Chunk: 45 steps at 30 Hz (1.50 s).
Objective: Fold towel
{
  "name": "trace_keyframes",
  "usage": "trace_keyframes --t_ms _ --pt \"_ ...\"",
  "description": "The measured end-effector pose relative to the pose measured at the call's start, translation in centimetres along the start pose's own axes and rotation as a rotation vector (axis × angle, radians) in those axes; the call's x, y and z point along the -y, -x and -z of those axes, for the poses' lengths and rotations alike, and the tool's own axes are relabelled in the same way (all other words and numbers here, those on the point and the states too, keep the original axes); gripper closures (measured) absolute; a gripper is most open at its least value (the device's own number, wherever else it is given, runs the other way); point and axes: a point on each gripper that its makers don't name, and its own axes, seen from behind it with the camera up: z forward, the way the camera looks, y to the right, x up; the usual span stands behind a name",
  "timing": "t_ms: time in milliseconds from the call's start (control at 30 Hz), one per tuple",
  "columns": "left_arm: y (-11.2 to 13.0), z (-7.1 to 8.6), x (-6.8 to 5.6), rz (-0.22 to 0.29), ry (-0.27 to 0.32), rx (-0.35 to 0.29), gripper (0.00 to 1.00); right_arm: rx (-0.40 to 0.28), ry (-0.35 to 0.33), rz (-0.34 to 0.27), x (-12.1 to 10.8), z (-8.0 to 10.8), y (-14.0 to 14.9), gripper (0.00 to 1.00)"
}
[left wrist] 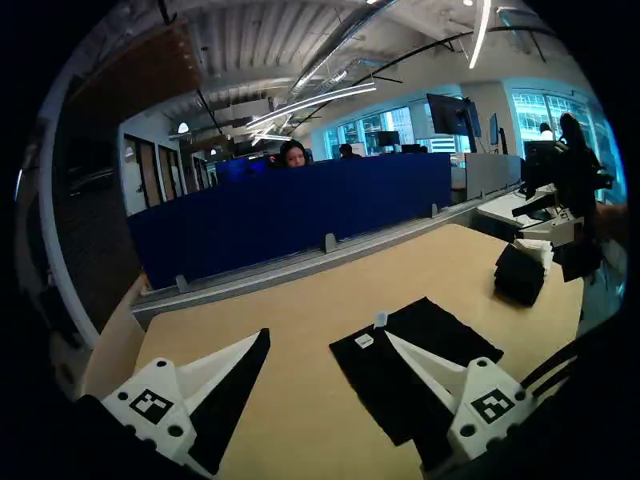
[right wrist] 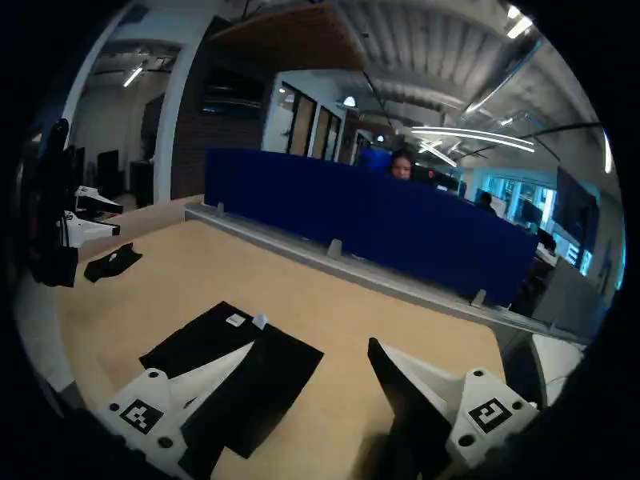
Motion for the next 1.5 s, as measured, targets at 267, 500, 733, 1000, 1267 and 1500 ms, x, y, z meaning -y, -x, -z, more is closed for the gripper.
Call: trace_keyframes --t_ms 267,500,733,1000,1267,1500 --pt "2.0 -1.3 -1.2 -0.029 0.028 0.033 0.04 0.043 -0.044 0.008 2.0 -1.3 1.3 0.0" --pt "4.4 -2.3 -1.9 -0.052 0.044 0.069 0.04 0.072 -0.068 0.02 2.9 -2.2 3.0 0.0" --pt "8.0 -2.9 -3.4 -0.072 0.093 0.132 0.04 0.12 -0.097 0.024 3.9 -2.9 5.9 0.0" --pt "12.7 -3.2 -6.3 -0.116 0.175 0.217 0.04 0.179 -0.125 0.041 5.3 -3.3 10.4 0.0" --pt "16.7 -3.7 -9.3 -0.1 0.244 0.286 0.04 0.246 -0.159 0.058 7.1 -3.2 14.8 0.0" --pt "20.2 -3.9 -11.2 -0.095 0.282 0.349 0.04 0.302 -0.185 0.051 8.6 -2.6 17.9 0.0"
